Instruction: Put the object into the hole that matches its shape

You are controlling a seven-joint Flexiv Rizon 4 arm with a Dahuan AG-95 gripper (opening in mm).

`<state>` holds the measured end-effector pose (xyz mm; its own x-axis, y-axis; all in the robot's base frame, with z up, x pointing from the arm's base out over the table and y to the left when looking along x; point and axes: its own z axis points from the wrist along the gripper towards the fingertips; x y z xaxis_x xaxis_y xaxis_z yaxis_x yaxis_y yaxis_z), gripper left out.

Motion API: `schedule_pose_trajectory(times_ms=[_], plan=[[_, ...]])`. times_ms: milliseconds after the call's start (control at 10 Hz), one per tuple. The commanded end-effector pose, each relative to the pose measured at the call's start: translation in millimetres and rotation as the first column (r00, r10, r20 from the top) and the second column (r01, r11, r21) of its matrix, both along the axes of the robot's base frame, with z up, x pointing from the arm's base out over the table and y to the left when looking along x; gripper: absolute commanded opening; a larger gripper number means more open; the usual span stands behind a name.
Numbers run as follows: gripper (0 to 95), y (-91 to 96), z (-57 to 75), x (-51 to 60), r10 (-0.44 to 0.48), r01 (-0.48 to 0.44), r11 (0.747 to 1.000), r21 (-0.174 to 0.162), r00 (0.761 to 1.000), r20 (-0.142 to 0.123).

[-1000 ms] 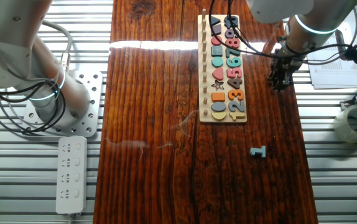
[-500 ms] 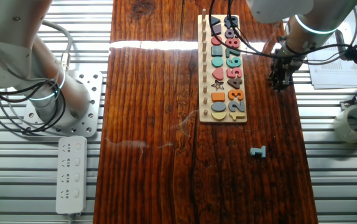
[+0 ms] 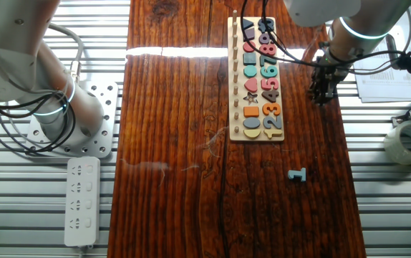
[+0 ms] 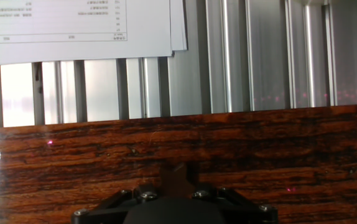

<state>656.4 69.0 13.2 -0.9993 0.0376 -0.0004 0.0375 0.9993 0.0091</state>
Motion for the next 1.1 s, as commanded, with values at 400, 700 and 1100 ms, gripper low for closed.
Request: schedule_pose_trajectory(times_ms=[400,700,1100], plan=[[0.0,0.6,31.4,-1.9,0.034,-0.034,0.999,0.001,0.999,-0.027],[0.0,-1.0,38.4,-8.9,0.039,-0.039,0.999,0.002,0.999,-0.034],[0.0,-10.0,48.6,-35.9,0.050,-0.050,0.999,0.010,0.998,-0.040]])
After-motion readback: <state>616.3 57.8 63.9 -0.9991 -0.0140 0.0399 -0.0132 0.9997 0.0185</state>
